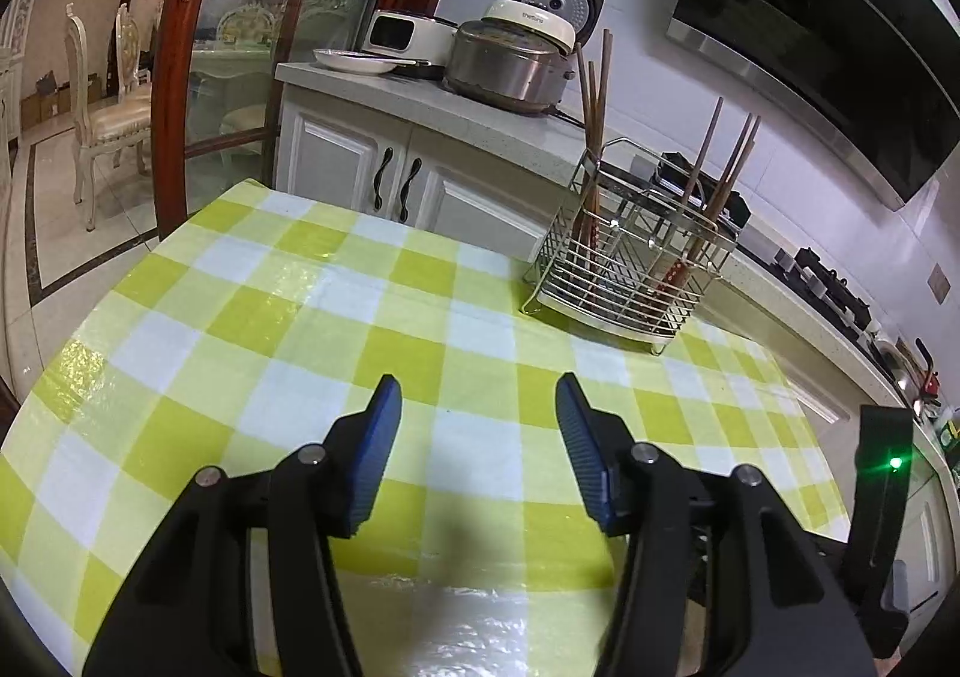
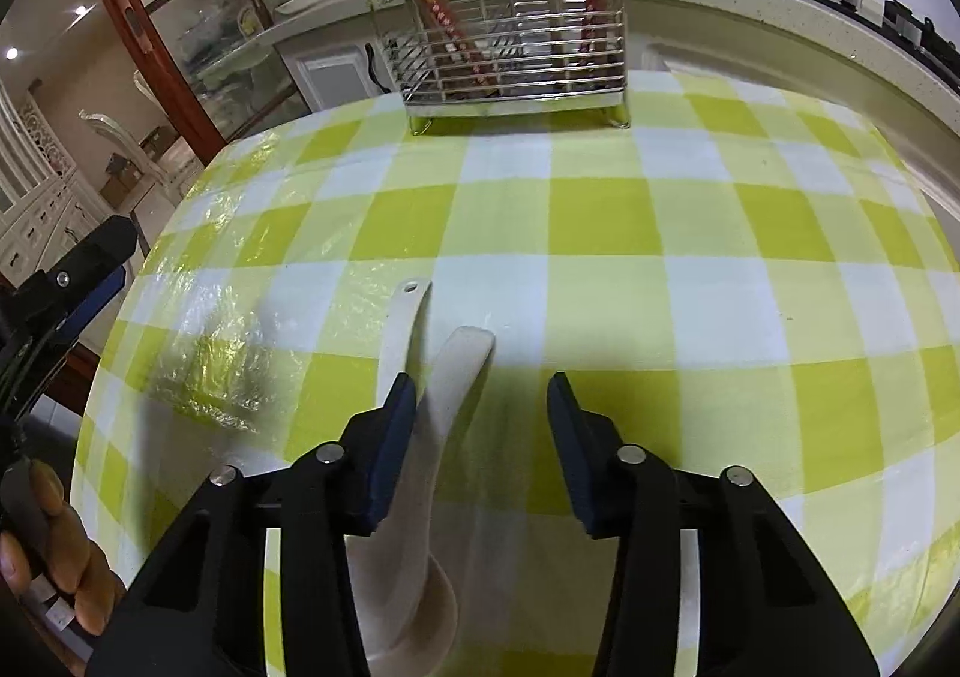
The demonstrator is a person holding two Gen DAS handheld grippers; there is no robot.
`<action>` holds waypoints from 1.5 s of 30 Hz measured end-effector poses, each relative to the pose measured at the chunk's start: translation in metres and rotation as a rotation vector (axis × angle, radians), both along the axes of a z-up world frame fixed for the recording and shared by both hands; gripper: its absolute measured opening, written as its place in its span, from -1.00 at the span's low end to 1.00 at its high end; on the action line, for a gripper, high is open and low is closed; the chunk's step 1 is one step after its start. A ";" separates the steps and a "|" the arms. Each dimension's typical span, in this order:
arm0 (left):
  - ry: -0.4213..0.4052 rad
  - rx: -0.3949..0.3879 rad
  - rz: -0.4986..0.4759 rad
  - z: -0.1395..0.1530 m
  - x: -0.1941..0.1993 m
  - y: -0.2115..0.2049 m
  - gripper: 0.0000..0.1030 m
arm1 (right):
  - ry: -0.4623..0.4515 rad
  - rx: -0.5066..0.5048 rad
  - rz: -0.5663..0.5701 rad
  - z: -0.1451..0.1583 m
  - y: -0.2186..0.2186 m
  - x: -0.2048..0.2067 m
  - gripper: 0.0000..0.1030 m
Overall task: Organize utensils
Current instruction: 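Pull both open tools back and move the right tool toward the white spoons, then close the right tool on the handle of a white spoon, then grasp the other white spoon's handle with the left tool while the right tool holds its spoon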
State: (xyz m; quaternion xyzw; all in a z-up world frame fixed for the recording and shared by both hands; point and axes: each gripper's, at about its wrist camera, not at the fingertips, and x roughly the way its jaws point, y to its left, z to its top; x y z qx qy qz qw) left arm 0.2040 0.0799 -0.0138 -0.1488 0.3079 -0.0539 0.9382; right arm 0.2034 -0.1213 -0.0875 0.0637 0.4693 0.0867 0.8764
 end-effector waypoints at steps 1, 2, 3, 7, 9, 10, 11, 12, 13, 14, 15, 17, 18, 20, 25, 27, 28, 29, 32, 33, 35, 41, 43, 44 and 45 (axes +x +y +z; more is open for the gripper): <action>0.002 -0.003 0.000 -0.001 0.000 0.001 0.01 | 0.003 -0.004 0.002 0.000 0.002 0.002 -0.26; 0.003 -0.006 0.000 -0.001 0.000 0.001 0.01 | 0.005 -0.009 0.005 -0.001 0.004 0.002 -0.26; 0.005 -0.008 -0.001 -0.002 0.001 0.002 0.01 | 0.007 -0.012 0.006 -0.002 0.005 0.003 -0.26; 0.009 -0.013 -0.003 -0.004 0.001 0.003 0.01 | 0.016 -0.011 0.022 -0.006 0.009 0.007 -0.53; 0.015 -0.015 -0.008 -0.005 0.003 0.003 0.01 | 0.012 -0.010 0.029 -0.008 0.010 0.008 -0.62; 0.017 -0.014 -0.009 -0.006 0.003 0.003 0.01 | 0.010 -0.008 0.034 -0.008 0.010 0.008 -0.71; 0.019 -0.014 -0.012 -0.006 0.003 0.003 0.01 | 0.011 0.003 0.041 -0.009 0.009 0.008 -0.76; 0.022 -0.014 -0.016 -0.007 0.004 0.002 0.01 | 0.009 0.010 0.043 -0.009 0.007 0.008 -0.77; 0.025 -0.015 -0.020 -0.008 0.004 0.001 0.01 | 0.006 0.014 0.042 -0.009 0.006 0.008 -0.80; 0.029 -0.016 -0.024 -0.009 0.004 0.000 0.01 | 0.000 0.018 0.043 -0.008 0.003 0.007 -0.83; 0.034 -0.018 -0.028 -0.011 0.005 -0.001 0.01 | -0.005 0.020 0.043 -0.007 0.000 0.007 -0.83; 0.049 -0.026 -0.040 -0.015 0.007 -0.004 0.01 | -0.016 0.025 0.042 -0.004 -0.005 0.005 -0.83; 0.058 -0.031 -0.049 -0.017 0.009 -0.006 0.01 | -0.024 0.027 0.040 -0.002 -0.008 0.004 -0.83; 0.073 -0.034 -0.070 -0.020 0.011 -0.012 0.01 | -0.038 0.020 0.035 0.002 -0.013 0.002 -0.83; 0.114 -0.026 -0.115 -0.026 0.015 -0.027 0.01 | -0.069 -0.011 0.020 0.009 -0.027 -0.001 -0.83; 0.135 -0.029 -0.136 -0.030 0.017 -0.033 0.00 | -0.070 -0.022 0.019 0.010 -0.031 -0.002 -0.83; 0.145 -0.031 -0.144 -0.032 0.019 -0.036 -0.01 | -0.069 -0.029 0.020 0.010 -0.033 -0.003 -0.83; 0.159 -0.032 -0.157 -0.034 0.020 -0.039 -0.02 | -0.069 -0.035 0.019 0.010 -0.035 -0.003 -0.83; 0.190 -0.063 -0.208 -0.040 0.024 -0.049 -0.02 | -0.053 -0.043 0.020 0.006 -0.041 -0.002 -0.83; 0.202 -0.077 -0.226 -0.042 0.026 -0.053 -0.02 | -0.048 -0.044 0.018 0.004 -0.044 -0.002 -0.83; 0.226 -0.084 -0.251 -0.046 0.030 -0.061 -0.04 | -0.036 -0.045 0.016 0.001 -0.048 -0.001 -0.83; 0.299 -0.084 -0.306 -0.062 0.041 -0.080 -0.27 | -0.012 -0.060 0.015 -0.006 -0.054 0.000 -0.83; 0.309 -0.081 -0.315 -0.065 0.043 -0.085 -0.27 | -0.009 -0.070 0.017 -0.008 -0.054 0.000 -0.83; 0.315 -0.081 -0.323 -0.067 0.044 -0.088 -0.27 | -0.012 -0.074 0.019 -0.009 -0.054 0.000 -0.83; 0.321 -0.081 -0.330 -0.068 0.046 -0.090 -0.27 | -0.012 -0.078 0.020 -0.009 -0.053 0.000 -0.83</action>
